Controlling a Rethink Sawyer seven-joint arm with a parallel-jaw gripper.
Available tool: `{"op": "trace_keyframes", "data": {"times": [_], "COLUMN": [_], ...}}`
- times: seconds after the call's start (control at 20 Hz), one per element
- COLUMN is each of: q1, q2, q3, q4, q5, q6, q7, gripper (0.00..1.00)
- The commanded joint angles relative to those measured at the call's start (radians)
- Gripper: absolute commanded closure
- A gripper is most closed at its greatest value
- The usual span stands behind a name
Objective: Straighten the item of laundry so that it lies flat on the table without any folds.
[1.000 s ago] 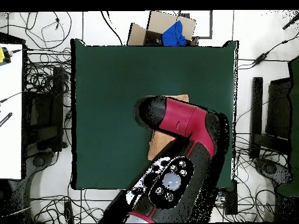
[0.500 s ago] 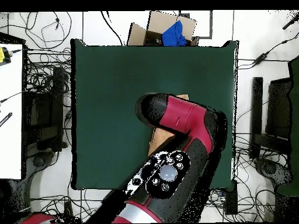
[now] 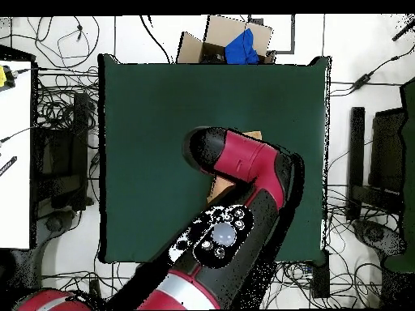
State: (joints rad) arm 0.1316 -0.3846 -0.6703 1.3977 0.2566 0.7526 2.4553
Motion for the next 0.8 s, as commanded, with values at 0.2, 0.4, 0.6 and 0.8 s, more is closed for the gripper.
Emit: {"op": "trace_keyframes", "data": {"times": [0.2, 0.4, 0.6, 0.8], "q1": [0.022, 0.02, 0.02, 0.014], "q2": [0.06, 0.07, 0.071, 0.092], "q3": [0.053, 0.061, 0.085, 0.089], "q4": [-0.017, -0.036, -0.032, -0.047], "q5": [0.103, 0.129, 0.16, 0.175], "q6": [-0.057, -0.07, -0.104, -0.15], "q7": [0.314, 0.301, 0.291, 0.271], "gripper": [0.0, 0.0, 0.0, 0.0]}}
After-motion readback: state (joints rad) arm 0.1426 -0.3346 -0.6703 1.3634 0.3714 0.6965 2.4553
